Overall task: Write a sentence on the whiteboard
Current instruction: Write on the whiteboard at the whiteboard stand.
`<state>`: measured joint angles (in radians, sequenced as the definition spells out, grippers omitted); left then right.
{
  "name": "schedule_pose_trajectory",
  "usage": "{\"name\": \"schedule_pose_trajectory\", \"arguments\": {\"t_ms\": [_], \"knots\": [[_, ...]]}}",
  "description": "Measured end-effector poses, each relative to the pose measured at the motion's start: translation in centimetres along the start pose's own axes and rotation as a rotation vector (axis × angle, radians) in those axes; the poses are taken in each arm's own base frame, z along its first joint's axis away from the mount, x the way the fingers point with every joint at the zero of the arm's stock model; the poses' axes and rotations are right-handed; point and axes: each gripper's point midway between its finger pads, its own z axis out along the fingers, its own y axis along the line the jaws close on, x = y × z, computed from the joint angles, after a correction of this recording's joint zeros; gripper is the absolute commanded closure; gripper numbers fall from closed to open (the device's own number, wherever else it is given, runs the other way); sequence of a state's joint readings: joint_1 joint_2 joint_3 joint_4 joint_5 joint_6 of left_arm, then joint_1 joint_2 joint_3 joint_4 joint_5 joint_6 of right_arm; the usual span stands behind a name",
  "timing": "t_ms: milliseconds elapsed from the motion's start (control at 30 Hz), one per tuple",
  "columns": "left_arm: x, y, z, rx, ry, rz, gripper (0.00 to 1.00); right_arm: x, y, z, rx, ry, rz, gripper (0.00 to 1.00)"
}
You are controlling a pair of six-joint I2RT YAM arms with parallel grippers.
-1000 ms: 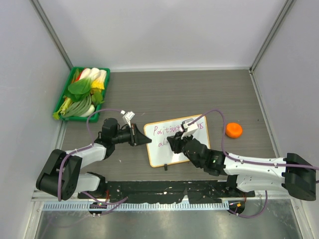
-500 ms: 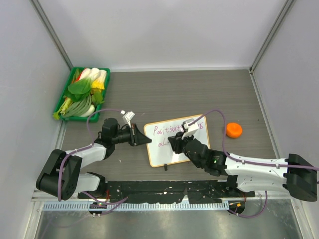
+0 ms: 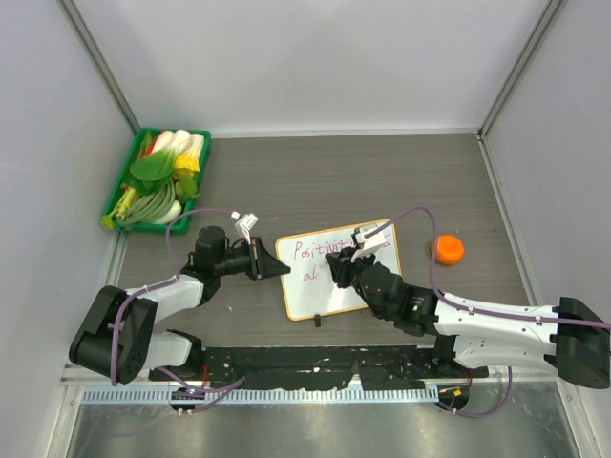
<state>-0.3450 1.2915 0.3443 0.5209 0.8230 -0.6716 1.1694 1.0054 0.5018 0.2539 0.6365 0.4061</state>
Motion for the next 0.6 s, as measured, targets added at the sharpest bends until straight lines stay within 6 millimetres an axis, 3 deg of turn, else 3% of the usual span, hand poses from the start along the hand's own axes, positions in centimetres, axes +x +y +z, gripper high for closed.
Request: {"name": "schedule_pose_trajectory", "arguments": {"t_ms": [600], "knots": [[0.00, 0.00, 0.00, 0.000, 0.000, 0.000, 1.00, -0.86, -0.91, 0.40, 0.054, -0.043, 0.002, 0.99]]}}
